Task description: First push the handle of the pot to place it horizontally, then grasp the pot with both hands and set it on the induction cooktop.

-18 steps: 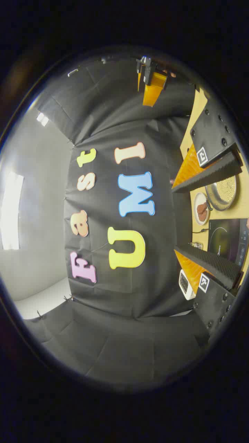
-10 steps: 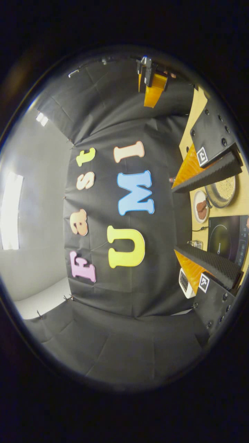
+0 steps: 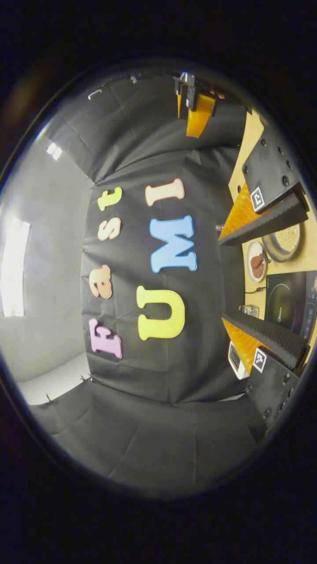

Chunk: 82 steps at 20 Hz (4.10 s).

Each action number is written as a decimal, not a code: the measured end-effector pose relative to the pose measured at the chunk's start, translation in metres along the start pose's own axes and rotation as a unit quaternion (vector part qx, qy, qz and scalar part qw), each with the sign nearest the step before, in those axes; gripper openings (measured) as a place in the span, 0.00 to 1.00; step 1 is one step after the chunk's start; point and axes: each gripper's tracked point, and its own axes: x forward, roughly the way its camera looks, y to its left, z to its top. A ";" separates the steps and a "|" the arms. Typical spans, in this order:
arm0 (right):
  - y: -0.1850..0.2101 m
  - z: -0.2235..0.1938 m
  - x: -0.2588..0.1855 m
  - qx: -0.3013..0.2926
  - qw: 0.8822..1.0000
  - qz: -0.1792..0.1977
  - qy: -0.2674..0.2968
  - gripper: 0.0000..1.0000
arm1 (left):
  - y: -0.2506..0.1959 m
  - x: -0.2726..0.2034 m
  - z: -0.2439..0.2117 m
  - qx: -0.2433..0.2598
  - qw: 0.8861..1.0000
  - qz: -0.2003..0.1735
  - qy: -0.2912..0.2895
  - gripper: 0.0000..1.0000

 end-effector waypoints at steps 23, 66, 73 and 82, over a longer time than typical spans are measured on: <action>0.041 0.003 -0.010 -0.008 1.000 0.010 0.002 0.09 | 0.040 -0.015 0.011 0.006 1.000 0.004 -0.017 0.99; 0.107 -0.298 -0.054 -0.059 0.820 0.345 0.452 0.00 | 0.025 0.045 -0.017 0.049 0.996 0.078 0.018 0.99; 0.086 -0.321 -0.043 -0.069 0.813 0.324 0.479 0.00 | 0.005 0.058 -0.023 0.051 0.996 0.071 0.025 0.99; 0.043 -0.328 -0.016 -0.085 0.826 0.279 0.482 0.00 | -0.019 0.076 -0.033 0.046 0.997 0.063 0.029 0.97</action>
